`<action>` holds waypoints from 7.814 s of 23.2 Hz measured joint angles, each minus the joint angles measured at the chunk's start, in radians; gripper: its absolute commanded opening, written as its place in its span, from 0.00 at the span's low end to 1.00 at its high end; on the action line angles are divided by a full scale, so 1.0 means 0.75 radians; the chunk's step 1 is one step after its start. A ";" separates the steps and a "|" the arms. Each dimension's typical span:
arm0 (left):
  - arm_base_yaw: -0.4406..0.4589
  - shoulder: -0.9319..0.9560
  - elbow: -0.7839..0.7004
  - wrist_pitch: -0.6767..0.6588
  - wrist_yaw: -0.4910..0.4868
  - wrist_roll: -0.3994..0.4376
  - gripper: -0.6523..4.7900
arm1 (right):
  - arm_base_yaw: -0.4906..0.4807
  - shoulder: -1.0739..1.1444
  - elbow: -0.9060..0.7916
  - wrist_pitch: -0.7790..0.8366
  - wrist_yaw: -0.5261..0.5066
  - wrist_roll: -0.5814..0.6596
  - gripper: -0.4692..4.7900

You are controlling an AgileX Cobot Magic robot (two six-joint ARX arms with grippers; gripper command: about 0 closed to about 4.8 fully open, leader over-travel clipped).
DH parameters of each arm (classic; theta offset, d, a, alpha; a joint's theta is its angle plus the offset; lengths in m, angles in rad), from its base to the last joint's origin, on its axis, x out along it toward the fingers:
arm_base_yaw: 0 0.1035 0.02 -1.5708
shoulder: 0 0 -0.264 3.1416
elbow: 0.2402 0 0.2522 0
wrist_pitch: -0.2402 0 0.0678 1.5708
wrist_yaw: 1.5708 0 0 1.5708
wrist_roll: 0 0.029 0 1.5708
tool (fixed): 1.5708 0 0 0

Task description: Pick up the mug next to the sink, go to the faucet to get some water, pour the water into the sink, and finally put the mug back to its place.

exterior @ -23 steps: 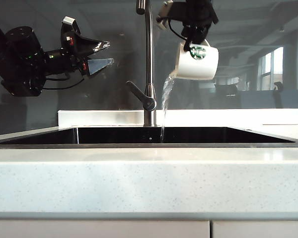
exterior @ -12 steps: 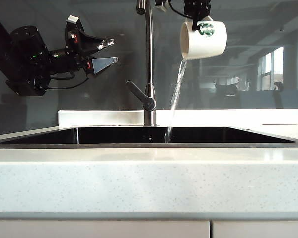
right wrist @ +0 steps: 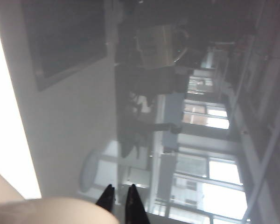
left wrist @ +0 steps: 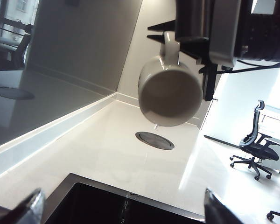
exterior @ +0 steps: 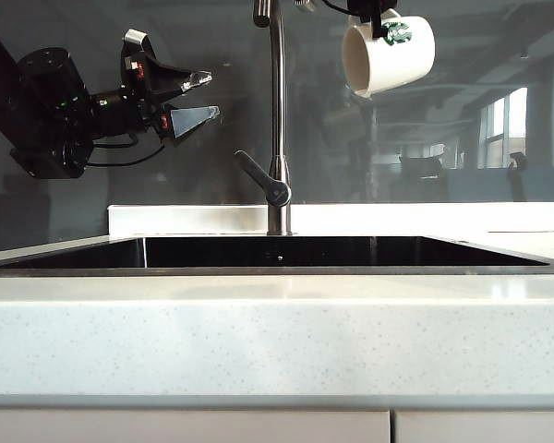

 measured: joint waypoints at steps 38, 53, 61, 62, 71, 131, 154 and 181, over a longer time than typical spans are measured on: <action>-0.001 -0.001 -0.002 0.000 -0.082 -0.055 0.92 | -0.493 -0.045 -0.004 -0.349 -1.027 1.819 0.07; 0.001 -0.001 -0.002 0.000 0.027 -0.041 0.62 | -0.675 -0.367 -1.024 0.683 -1.165 2.118 0.07; 0.009 -0.001 -0.001 0.000 0.119 0.010 0.40 | -0.746 -0.412 -1.526 1.202 -1.017 2.258 0.07; 0.009 -0.001 -0.002 0.000 0.120 0.010 0.30 | -0.749 -0.412 -1.552 1.238 -1.008 2.259 0.07; 0.030 -0.030 -0.002 0.000 0.153 0.035 0.14 | -0.842 -0.411 -1.582 1.304 -0.988 2.253 0.07; 0.051 -0.217 -0.020 -0.007 0.163 0.000 0.12 | -0.890 -0.024 -1.691 1.803 -1.138 2.201 0.21; 0.038 -0.217 -0.018 -0.008 0.163 -0.004 0.12 | -0.931 -0.096 -1.773 1.726 -1.143 2.135 0.40; 0.037 -0.239 -0.022 -0.008 0.166 -0.081 0.12 | -0.948 -1.111 -2.311 1.470 -1.196 2.326 0.08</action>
